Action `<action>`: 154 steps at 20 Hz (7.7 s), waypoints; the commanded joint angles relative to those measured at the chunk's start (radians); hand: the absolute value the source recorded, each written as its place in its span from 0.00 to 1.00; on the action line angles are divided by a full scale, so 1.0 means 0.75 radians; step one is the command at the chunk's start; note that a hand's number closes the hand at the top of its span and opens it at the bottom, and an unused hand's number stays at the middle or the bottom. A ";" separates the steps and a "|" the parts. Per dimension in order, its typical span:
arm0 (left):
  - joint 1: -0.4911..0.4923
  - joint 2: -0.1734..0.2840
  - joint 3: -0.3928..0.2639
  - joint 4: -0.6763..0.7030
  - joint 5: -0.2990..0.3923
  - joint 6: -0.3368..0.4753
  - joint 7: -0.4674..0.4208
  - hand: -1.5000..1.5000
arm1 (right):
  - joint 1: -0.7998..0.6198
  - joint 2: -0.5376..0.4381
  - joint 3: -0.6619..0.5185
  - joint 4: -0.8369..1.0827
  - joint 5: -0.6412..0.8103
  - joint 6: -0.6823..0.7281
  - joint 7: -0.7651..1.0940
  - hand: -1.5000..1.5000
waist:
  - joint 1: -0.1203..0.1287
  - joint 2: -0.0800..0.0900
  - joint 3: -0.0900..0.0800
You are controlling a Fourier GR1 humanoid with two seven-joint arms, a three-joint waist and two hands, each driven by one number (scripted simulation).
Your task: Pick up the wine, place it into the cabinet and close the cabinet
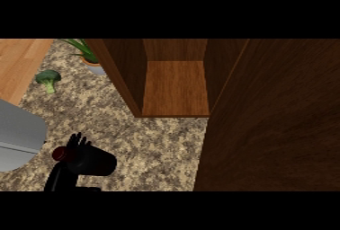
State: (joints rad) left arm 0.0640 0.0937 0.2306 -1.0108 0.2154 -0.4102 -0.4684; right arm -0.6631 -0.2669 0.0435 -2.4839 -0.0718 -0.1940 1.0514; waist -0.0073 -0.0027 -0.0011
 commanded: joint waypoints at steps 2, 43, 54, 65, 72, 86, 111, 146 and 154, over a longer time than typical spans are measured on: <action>-0.037 0.001 -0.010 0.034 -0.013 0.009 -0.029 0.00 | 0.069 -0.008 -0.024 -0.195 -0.057 -0.022 0.141 0.00 | 0.003 -0.001 0.001; -0.284 -0.125 -0.569 -0.570 -0.036 0.600 0.048 1.00 | 0.041 -0.051 -0.125 -0.114 -0.178 -0.006 0.097 0.00 | 0.002 -0.008 0.002; -0.590 -0.125 -0.836 -0.791 -0.038 1.127 0.482 1.00 | 0.112 -0.008 -0.077 -0.113 -0.141 -0.005 0.055 0.00 | -0.009 -0.003 0.002; -0.932 -0.125 -0.738 -0.518 0.038 1.302 0.561 1.00 | 0.155 -0.004 -0.109 -0.108 -0.157 0.035 0.009 0.00 | -0.008 0.001 0.002; -1.030 -0.115 -0.714 -0.293 -0.094 1.254 0.444 1.00 | 0.142 0.028 -0.045 -0.093 -0.111 0.032 -0.014 0.00 | -0.008 0.003 0.001; -1.105 -0.125 -0.766 0.087 0.086 1.304 0.160 1.00 | 0.159 -0.002 -0.187 -0.038 -0.243 0.119 -0.066 0.00 | -0.030 0.010 0.002; -1.244 -0.125 -0.788 0.630 0.346 1.314 -0.228 1.00 | 0.142 0.005 -0.190 -0.088 -0.280 0.134 -0.010 0.00 | -0.044 0.007 0.001; -1.619 -0.083 -0.574 1.323 0.380 1.366 -0.297 1.00 | 0.059 0.080 -0.071 0.060 -0.196 0.131 -0.141 0.00 | -0.118 0.051 0.000; -1.492 -0.099 -0.439 1.243 0.506 1.149 -0.374 1.00 | 0.038 0.075 -0.108 0.038 -0.206 0.114 -0.118 0.00 | -0.124 0.052 -0.003</action>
State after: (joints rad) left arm -1.1018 0.0184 -0.1447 -0.0613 0.5526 0.5193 -0.7237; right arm -0.6340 -0.1976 0.0011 -2.4068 -0.1819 -0.1072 0.9390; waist -0.0974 0.0352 -0.0022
